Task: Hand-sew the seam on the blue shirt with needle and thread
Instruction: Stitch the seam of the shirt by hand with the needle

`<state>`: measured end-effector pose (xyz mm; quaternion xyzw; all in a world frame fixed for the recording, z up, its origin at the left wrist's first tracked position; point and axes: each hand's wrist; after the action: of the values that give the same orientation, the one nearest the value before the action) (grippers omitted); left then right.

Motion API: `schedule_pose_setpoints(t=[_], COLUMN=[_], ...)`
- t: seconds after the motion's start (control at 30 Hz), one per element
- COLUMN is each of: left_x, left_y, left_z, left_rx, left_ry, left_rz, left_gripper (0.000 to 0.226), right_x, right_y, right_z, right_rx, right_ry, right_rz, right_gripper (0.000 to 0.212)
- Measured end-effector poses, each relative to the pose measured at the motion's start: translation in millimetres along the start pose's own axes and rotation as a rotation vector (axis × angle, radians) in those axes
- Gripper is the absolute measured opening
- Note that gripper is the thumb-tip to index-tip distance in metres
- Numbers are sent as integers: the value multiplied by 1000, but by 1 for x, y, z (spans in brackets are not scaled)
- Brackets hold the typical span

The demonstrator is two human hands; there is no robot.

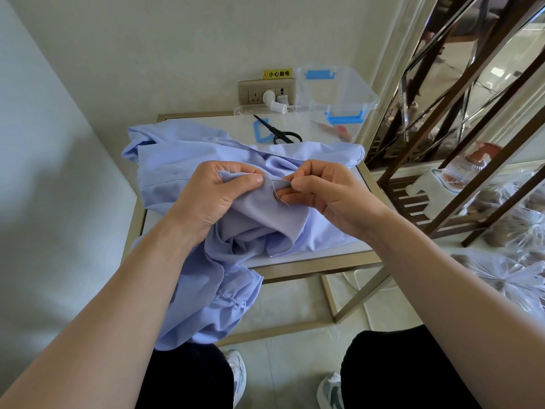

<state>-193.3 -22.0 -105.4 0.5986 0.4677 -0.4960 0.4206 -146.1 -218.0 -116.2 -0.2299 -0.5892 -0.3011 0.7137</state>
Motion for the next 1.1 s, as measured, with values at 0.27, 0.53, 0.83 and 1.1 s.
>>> schedule_pose_setpoints(t=[0.27,0.53,0.83,1.1], left_x=[1,1,1,6], left_y=[0,0,-1,-1], left_z=[-2,-1,0,-3], left_rx=[31,16,24,17], left_ry=[-31,-62,-101,-115], left_rz=[-5,-29,-50,-67], left_gripper=[31,29,12,17], right_x=[-1,-5,-9,-12], right_y=[-1,1,4,9], right_z=[0,-2,-3,-1], right_rx=[34,61,30,21], right_ry=[43,61,20,4], right_rz=[-7,-10,-28,-30], right_gripper=[16,11,11,13])
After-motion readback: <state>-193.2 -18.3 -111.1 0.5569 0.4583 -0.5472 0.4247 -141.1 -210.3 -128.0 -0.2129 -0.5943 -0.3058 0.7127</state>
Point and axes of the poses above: each hand's wrist, its own y-axis towards the middle knuckle, its own z-axis out of the palm, x = y × z, and after that the axes turned 12 degrees about x, right-handed
